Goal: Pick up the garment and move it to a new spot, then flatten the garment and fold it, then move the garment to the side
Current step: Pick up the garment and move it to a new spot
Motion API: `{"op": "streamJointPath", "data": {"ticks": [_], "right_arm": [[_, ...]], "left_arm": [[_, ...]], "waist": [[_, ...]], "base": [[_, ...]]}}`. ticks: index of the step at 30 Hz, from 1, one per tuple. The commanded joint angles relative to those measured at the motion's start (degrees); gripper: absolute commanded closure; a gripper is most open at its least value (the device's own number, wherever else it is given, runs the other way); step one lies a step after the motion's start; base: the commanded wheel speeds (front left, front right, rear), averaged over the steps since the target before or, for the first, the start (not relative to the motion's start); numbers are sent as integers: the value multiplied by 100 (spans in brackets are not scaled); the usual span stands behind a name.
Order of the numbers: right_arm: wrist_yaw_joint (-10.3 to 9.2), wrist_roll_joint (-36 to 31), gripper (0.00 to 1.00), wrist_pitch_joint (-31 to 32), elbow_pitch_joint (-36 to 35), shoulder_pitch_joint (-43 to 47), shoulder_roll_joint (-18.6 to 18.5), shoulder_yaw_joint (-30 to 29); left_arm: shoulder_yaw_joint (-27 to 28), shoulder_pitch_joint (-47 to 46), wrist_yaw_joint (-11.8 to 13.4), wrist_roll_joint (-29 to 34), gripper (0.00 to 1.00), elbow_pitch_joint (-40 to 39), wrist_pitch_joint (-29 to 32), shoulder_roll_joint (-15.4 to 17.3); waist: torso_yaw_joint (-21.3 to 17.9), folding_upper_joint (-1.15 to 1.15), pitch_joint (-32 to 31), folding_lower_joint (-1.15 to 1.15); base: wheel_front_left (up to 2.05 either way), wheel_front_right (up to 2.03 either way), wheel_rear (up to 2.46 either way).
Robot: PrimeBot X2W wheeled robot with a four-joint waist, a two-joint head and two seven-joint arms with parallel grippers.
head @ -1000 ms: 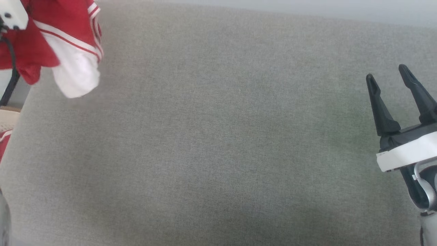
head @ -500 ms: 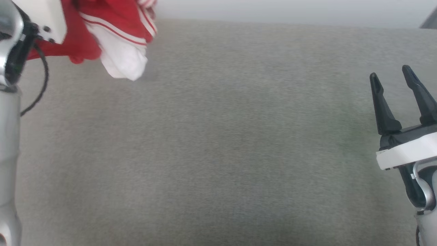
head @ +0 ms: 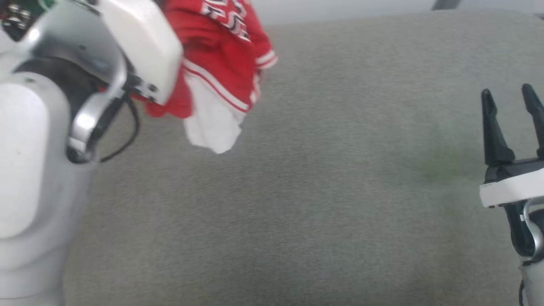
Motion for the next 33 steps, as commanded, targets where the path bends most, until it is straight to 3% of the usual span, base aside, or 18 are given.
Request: {"op": "streamJointPath", "data": {"ticks": [1,9,17,25,31,32,33], "right_arm": [[-4,-8,0,-50,23,42,39,-14],[-3,32,0,-171,235,74,199,-110],[-4,84,0,-251,580,73,343,89],[-4,145,0,-286,741,-24,383,296],[-3,161,0,-287,728,-53,389,379],[-3,156,0,-288,719,-51,391,384],[-3,156,0,-288,719,-51,391,384]], "left_arm": [[-38,43,25,20,100,-84,50,-29],[-501,578,177,-113,100,-224,479,-323],[-684,1670,363,-411,100,422,587,-410],[-830,2214,279,-554,100,1651,376,-442],[-1039,2234,76,-651,100,2637,180,-594],[-1088,2220,31,-673,93,2768,137,-621],[-1088,2220,31,-673,93,2768,137,-621]], "waist": [[-196,0,67,0],[-588,0,217,0],[-760,0,311,0],[-794,0,329,0],[-756,0,293,0],[-746,0,284,0],[-746,0,284,0]], "base": [[0,0,0],[0,0,0],[0,0,0],[0,0,0],[0,0,0],[0,0,0],[0,0,0]]}}
